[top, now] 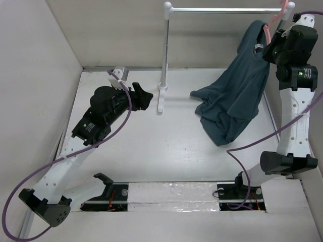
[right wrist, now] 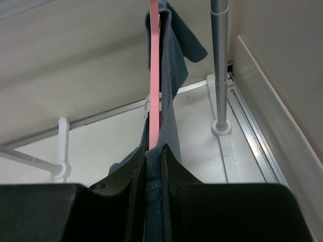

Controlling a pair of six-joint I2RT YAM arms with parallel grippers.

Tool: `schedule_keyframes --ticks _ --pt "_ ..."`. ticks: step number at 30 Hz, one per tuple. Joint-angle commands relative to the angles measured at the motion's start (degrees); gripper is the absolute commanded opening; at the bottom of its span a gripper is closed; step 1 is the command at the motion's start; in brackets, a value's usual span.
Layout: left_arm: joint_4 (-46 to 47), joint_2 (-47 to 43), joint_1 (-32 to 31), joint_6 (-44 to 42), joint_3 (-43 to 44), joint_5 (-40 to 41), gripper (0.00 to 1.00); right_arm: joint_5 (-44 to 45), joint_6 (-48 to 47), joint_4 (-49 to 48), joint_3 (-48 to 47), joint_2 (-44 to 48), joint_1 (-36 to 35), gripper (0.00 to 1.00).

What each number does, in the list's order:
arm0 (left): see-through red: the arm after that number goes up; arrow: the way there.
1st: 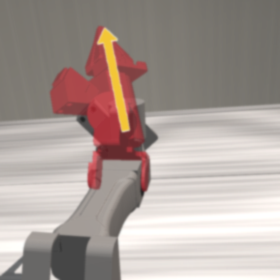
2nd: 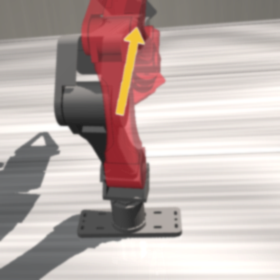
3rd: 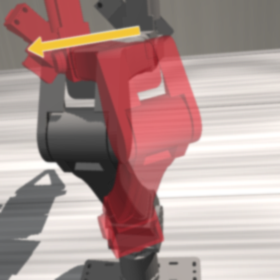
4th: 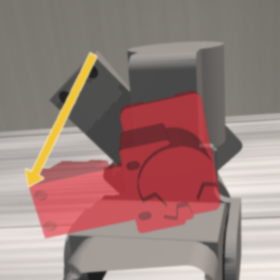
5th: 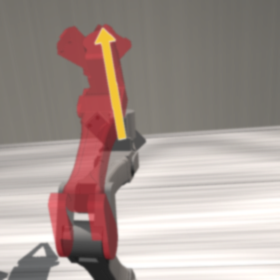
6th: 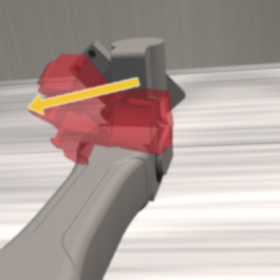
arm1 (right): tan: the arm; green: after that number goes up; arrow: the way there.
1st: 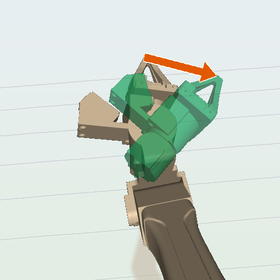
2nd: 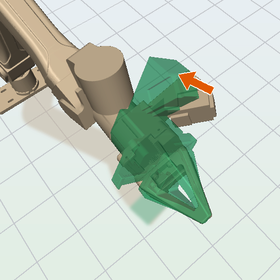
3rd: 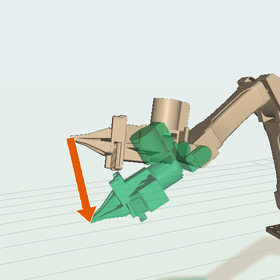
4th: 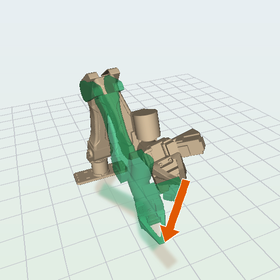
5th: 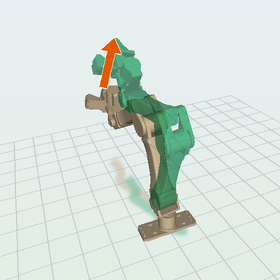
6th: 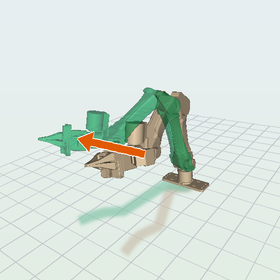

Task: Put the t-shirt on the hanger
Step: Place the hanger at the clothesline, then reset both arms

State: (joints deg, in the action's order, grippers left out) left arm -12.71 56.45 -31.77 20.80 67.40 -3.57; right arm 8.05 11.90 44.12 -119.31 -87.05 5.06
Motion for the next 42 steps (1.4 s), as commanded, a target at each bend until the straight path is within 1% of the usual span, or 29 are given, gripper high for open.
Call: schedule_keyframes --ticks 1,4,7,9,10,13,15,16,19,23,24,25,27,28,29,33,34,35,36,38,39,40,42 --pt "2.34 -0.46 -1.53 -2.16 0.37 2.60 0.61 -1.55 -1.09 -6.50 -3.83 -1.10 1.88 0.00" --pt "2.69 -0.11 -1.54 -2.52 0.81 2.78 0.61 -3.04 -0.74 -7.46 -3.30 -2.51 3.46 0.00" --pt "2.95 0.16 -1.54 -2.25 0.81 2.61 0.61 -6.63 0.05 -9.22 -1.46 -3.48 5.13 0.00" --pt "2.95 0.16 -1.54 -1.99 0.72 2.52 0.61 -7.44 0.14 -11.41 0.38 -3.83 5.66 0.00" --pt "3.13 0.33 -1.54 -1.90 0.72 2.34 0.61 -9.70 0.23 -11.77 0.65 -4.01 5.66 0.00" --pt "3.66 0.68 -1.54 -1.37 0.46 1.90 0.61 -11.30 1.02 -12.12 2.05 -4.54 6.19 0.00" --pt "4.09 0.77 -1.54 -1.02 0.02 1.90 0.61 -11.57 1.28 -13.35 4.42 -3.32 6.19 0.00" --pt "4.18 0.95 -1.54 -0.85 0.02 1.90 0.61 -11.83 1.80 -14.14 7.91 -2.52 6.71 0.00" --pt "4.45 1.65 -1.54 -0.50 -0.25 1.47 0.61 -15.07 3.83 -17.13 12.24 -0.32 8.04 0.00" --pt "4.89 2.35 -1.54 -0.23 -0.07 0.85 0.61 -14.82 4.97 -16.44 13.83 0.03 8.74 0.00" --pt "5.06 2.44 -1.54 -0.14 0.02 0.85 0.61 -13.86 5.58 -16.43 14.71 0.47 8.74 0.06" --pt "5.15 2.70 -1.54 -0.23 0.10 0.50 0.61 -12.64 6.81 -17.39 16.02 1.08 8.74 0.26" --pt "5.24 2.97 -1.54 0.03 0.10 0.15 0.63 -11.75 8.21 -19.93 19.63 4.06 8.74 0.50" --pt "5.15 3.32 -1.54 0.21 0.10 -0.20 0.64 -10.61 8.57 -20.47 20.33 5.03 8.74 0.84" --pt "4.80 3.58 -1.54 0.30 0.19 -0.38 0.64 -9.99 9.01 -20.91 20.60 6.87 8.74 1.00" --pt "4.54 4.55 -1.54 1.52 1.59 -0.47 0.66 -8.40 11.73 -19.78 17.80 11.18 8.74 1.00" --pt "4.45 5.07 -1.54 2.05 2.12 -0.82 0.67 -6.84 12.52 -19.95 17.88 12.50 8.74 1.00" --pt "4.36 5.43 -1.54 2.32 2.56 -0.56 0.67 -6.91 13.23 -20.04 18.49 14.17 8.74 1.00" --pt "4.19 5.86 -1.54 2.67 3.44 -0.56 0.67 -7.00 15.58 -20.21 19.54 18.36 8.22 1.00" --pt "4.18 6.39 -1.54 3.90 3.88 -1.17 0.67 -7.61 18.58 -22.39 26.73 23.56 6.38 1.00" --pt "4.79 6.57 -1.54 4.25 3.97 -1.43 0.67 -10.05 19.64 -26.15 30.15 28.46 3.49 1.00" --pt "4.89 6.83 -1.54 4.95 4.23 -1.78 0.67 -12.77 20.17 -26.88 35.58 30.68 2.16 1.00" --pt "5.06 7.10 -1.54 5.57 5.28 -1.44 0.68 -16.55 22.98 -27.59 40.53 34.03 -0.04 1.00"
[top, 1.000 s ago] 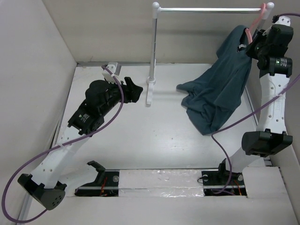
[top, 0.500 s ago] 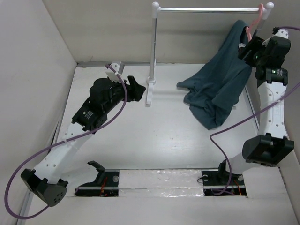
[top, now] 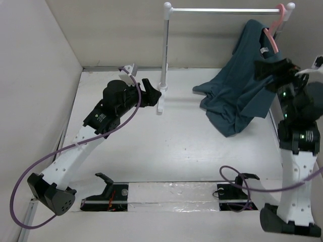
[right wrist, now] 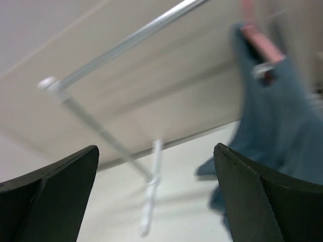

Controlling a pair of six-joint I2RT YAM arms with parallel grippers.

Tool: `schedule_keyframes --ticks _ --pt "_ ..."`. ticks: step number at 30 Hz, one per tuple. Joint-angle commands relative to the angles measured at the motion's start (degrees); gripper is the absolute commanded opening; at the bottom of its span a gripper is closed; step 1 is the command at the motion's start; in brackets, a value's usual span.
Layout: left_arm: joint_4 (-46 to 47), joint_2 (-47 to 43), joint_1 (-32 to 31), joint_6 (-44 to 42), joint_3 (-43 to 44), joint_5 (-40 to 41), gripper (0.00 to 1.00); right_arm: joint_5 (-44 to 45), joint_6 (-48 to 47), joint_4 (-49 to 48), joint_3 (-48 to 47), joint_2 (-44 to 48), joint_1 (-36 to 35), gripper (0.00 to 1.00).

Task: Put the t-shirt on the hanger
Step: Reset both arms

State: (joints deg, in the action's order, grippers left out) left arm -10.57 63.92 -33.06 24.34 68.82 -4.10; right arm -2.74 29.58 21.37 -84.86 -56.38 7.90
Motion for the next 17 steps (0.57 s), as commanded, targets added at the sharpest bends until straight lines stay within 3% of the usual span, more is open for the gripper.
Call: schedule_keyframes --ticks 1,4,7,13,17 --pt "2.83 -0.03 -0.25 2.12 4.57 0.13 0.68 -12.39 5.14 -5.45 7.94 5.91 -4.28 1.00" --pt "2.57 -0.37 -0.25 2.82 5.89 3.47 0.71 -17.11 6.18 -3.62 13.83 9.70 -7.10 1.00" --pt "2.66 -0.55 -0.25 3.96 5.36 9.09 0.74 -15.19 10.04 -3.34 20.33 16.46 -9.22 1.00" --pt "0.29 -0.20 0.45 5.71 2.56 6.49 0.72 -14.66 6.11 5.34 23.51 19.64 -9.75 1.00" --pt "2.57 -0.55 0.45 6.95 0.44 4.45 0.70 -13.34 4.08 6.06 22.02 19.55 -11.24 1.00"
